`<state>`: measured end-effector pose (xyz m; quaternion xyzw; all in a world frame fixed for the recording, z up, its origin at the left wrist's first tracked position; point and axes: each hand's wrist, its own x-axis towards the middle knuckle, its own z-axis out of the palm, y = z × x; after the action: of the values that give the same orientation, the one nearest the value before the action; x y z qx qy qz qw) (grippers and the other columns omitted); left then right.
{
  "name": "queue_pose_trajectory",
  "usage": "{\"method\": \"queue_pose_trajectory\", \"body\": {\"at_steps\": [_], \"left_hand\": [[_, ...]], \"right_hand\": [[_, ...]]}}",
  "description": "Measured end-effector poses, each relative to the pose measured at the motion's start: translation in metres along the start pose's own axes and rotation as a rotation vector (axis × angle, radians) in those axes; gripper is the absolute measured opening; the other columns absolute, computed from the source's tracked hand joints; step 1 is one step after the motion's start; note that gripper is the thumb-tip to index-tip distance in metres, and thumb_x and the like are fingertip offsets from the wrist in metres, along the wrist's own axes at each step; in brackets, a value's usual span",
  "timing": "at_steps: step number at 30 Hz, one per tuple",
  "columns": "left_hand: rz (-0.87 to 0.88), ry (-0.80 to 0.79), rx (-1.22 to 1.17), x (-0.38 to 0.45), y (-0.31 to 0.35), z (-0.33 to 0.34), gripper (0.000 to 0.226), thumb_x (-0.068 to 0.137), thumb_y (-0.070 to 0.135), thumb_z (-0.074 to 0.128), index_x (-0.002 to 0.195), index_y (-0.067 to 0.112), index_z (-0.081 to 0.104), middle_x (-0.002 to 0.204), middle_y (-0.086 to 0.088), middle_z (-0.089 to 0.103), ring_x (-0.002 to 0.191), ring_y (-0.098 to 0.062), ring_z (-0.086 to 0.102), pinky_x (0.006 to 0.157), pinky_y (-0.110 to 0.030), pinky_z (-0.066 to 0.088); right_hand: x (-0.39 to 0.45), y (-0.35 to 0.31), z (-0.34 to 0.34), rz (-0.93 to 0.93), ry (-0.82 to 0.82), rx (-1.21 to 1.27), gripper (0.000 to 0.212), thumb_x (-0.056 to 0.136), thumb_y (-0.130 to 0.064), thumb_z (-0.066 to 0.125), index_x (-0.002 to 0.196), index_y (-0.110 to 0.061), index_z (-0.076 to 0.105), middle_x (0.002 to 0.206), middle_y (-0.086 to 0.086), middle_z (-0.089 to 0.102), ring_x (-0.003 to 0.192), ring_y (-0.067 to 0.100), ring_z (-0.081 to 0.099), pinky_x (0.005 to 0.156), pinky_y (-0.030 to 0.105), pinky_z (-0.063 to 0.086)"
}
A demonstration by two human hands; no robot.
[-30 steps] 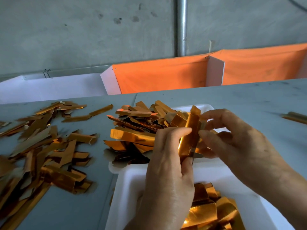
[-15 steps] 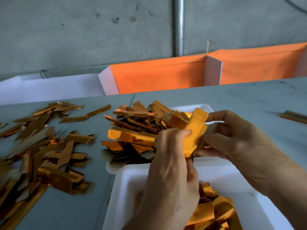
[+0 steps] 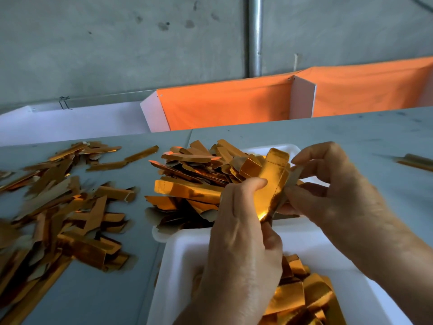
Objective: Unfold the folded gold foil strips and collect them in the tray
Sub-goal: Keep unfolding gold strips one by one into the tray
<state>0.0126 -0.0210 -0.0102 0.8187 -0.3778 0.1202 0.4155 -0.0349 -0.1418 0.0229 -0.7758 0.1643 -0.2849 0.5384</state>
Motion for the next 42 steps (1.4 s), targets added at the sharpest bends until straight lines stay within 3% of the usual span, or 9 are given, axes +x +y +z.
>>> {"method": "queue_pose_trajectory", "body": {"at_steps": [6, 10, 14, 21, 25, 31, 34, 38, 42], "left_hand": [[0.041, 0.033, 0.047, 0.001, 0.004, 0.0, 0.075, 0.075, 0.006, 0.069, 0.119, 0.047, 0.024, 0.106, 0.032, 0.024, 0.095, 0.016, 0.04, 0.072, 0.002, 0.039], [0.05, 0.082, 0.084, 0.003, -0.003, 0.004, 0.069, 0.074, -0.007, 0.068, 0.127, 0.028, 0.041, 0.114, 0.021, 0.036, 0.099, 0.014, 0.043, 0.081, 0.007, 0.032], [0.077, 0.049, 0.123, 0.003, -0.001, 0.007, 0.066, 0.08, -0.003, 0.063, 0.134, 0.026, 0.04, 0.126, 0.012, 0.039, 0.114, 0.001, 0.042, 0.089, -0.003, 0.035], [0.055, -0.034, 0.108, 0.002, -0.004, 0.009, 0.068, 0.086, 0.004, 0.06, 0.137, 0.036, 0.027, 0.127, 0.022, 0.028, 0.109, 0.013, 0.029, 0.079, 0.008, 0.029], [-0.013, -0.027, 0.075, 0.002, -0.007, 0.007, 0.067, 0.086, 0.015, 0.061, 0.127, 0.047, 0.019, 0.109, 0.037, 0.023, 0.096, 0.021, 0.032, 0.07, 0.006, 0.034], [-0.105, -0.007, -0.08, 0.004, -0.017, 0.001, 0.054, 0.087, 0.027, 0.058, 0.129, 0.044, 0.029, 0.12, 0.027, 0.042, 0.106, 0.007, 0.046, 0.082, -0.01, 0.045], [-0.127, -0.047, -0.155, 0.006, -0.019, -0.003, 0.05, 0.093, 0.036, 0.047, 0.139, 0.043, 0.028, 0.119, 0.023, 0.044, 0.105, 0.012, 0.041, 0.082, -0.001, 0.038], [-0.087, -0.104, -0.071, 0.006, -0.017, -0.005, 0.065, 0.092, 0.054, 0.027, 0.148, 0.039, -0.002, 0.119, 0.019, 0.029, 0.102, 0.011, 0.033, 0.078, 0.005, 0.029], [-0.048, -0.159, 0.082, 0.005, -0.015, -0.005, 0.072, 0.093, 0.054, 0.018, 0.144, 0.027, -0.026, 0.128, 0.014, 0.021, 0.106, 0.002, 0.038, 0.084, -0.006, 0.037]], "right_hand": [[-0.003, 0.003, -0.001, -0.09, -0.034, -0.248, 0.005, 0.075, -0.029, 0.061, 0.078, -0.034, 0.061, 0.077, -0.011, 0.071, 0.066, -0.002, 0.066, 0.059, 0.012, 0.047], [-0.005, 0.003, 0.006, -0.263, -0.066, -0.502, 0.014, 0.082, -0.014, 0.066, 0.089, -0.025, 0.072, 0.089, -0.014, 0.064, 0.074, -0.004, 0.062, 0.068, 0.004, 0.043], [-0.003, 0.006, 0.01, -0.276, -0.091, -0.53, 0.01, 0.081, -0.01, 0.069, 0.084, -0.019, 0.071, 0.09, -0.014, 0.06, 0.077, -0.003, 0.061, 0.07, 0.003, 0.043], [0.004, 0.012, 0.006, -0.113, -0.195, -0.365, 0.019, 0.085, -0.013, 0.068, 0.073, -0.025, 0.06, 0.092, -0.012, 0.057, 0.07, 0.0, 0.064, 0.058, 0.008, 0.047], [0.006, 0.012, 0.002, -0.014, -0.321, -0.231, 0.018, 0.088, -0.008, 0.062, 0.074, -0.02, 0.06, 0.096, -0.002, 0.061, 0.075, 0.007, 0.067, 0.068, 0.023, 0.058], [0.003, 0.014, 0.009, -0.111, -0.332, -0.133, 0.015, 0.087, -0.003, 0.061, 0.077, -0.015, 0.059, 0.089, 0.001, 0.063, 0.079, 0.01, 0.066, 0.069, 0.027, 0.058], [0.0, 0.012, 0.008, -0.187, -0.322, -0.091, 0.018, 0.084, -0.004, 0.062, 0.074, -0.019, 0.059, 0.082, -0.001, 0.062, 0.078, 0.011, 0.065, 0.065, 0.022, 0.055], [0.0, 0.011, 0.0, -0.238, -0.33, -0.08, 0.018, 0.083, -0.011, 0.064, 0.077, -0.026, 0.058, 0.082, -0.005, 0.065, 0.075, 0.009, 0.067, 0.063, 0.016, 0.053], [0.0, 0.011, -0.003, -0.254, -0.342, -0.142, 0.019, 0.083, -0.01, 0.066, 0.076, -0.026, 0.058, 0.084, -0.008, 0.064, 0.074, 0.007, 0.068, 0.066, 0.021, 0.055]]}}
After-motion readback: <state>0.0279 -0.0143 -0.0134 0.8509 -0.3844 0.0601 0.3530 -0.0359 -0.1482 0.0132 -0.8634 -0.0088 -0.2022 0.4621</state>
